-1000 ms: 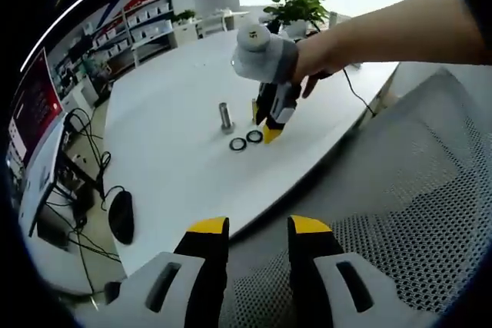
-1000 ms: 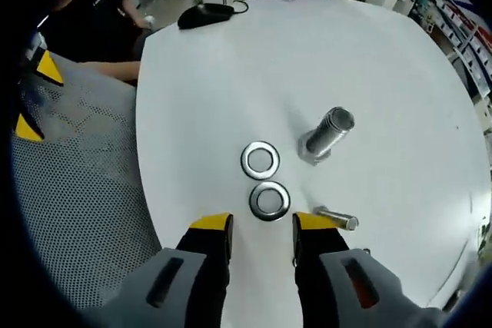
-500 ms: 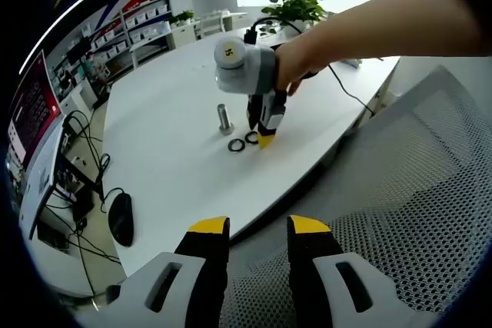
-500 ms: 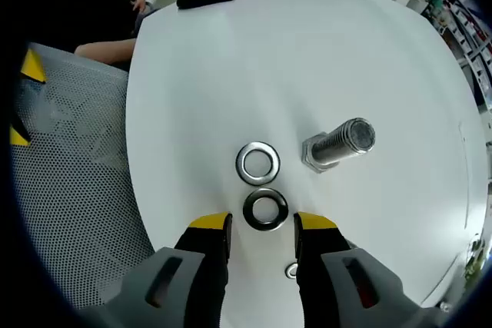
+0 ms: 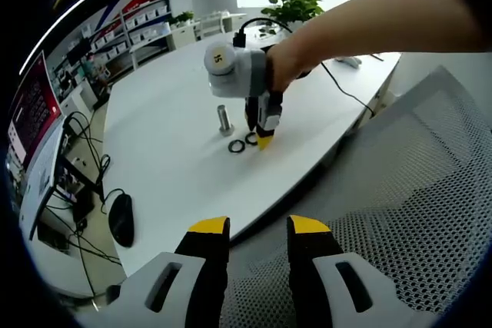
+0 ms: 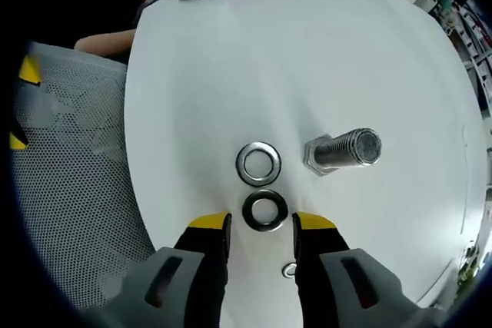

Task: Place the washer onto the threaded stud by aligning its center hole with the stud, sliding it down to the base, and recovering from edge contact or off-axis alignment until the washer reaches the visible bottom stop.

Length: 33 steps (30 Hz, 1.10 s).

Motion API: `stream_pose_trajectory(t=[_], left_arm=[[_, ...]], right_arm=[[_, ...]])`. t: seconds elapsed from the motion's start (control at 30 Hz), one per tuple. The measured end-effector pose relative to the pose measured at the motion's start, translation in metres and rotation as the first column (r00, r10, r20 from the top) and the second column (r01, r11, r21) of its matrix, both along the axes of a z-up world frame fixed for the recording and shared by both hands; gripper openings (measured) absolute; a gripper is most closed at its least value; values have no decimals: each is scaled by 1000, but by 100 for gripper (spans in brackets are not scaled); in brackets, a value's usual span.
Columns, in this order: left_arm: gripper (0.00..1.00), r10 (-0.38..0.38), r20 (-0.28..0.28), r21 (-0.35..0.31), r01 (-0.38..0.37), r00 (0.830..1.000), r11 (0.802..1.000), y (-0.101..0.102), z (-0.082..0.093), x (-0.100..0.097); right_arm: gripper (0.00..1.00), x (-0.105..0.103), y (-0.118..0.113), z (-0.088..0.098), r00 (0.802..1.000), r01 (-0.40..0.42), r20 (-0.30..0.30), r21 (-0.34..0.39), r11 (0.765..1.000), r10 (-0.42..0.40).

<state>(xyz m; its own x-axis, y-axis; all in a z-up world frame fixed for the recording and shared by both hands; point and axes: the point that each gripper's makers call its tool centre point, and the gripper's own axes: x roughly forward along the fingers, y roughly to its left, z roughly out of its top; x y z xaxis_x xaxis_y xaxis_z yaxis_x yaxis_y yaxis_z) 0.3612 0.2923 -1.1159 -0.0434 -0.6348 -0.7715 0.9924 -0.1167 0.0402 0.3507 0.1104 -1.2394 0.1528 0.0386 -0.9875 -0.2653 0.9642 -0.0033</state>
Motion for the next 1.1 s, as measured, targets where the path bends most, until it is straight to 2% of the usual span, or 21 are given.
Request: stream_pose_trajectory(t=[0.2,0.33,0.67,0.9,0.97,1.1], left_arm=[[28,-1,0,0,1,1000,1000,0,0,0],[28,-1,0,0,1,1000,1000,1,0,0],[28,-8,1,1,8,1000,1000,0,0,-1],[27,-15,-1,2,15,1000,1000,0,0,-2],[27,-17,-1,2,17,1000,1000,0,0,-2],[27,-23,-1,0,23,1000,1000,0,0,-2]], right_arm=[[26,3,-1,0,1000,14,12,0,1000,-14],[24,3,-1,-1,1000,5,-4,-12,1000,-5],[23,4,-4,0,998,51,41,-28,998,-50],[23,6,-1,15,995,51,87,-5,999,-50],[23,8,-1,25,993,51,105,-2,999,-50],[23,16,-6,40,991,29,132,-34,999,-25]])
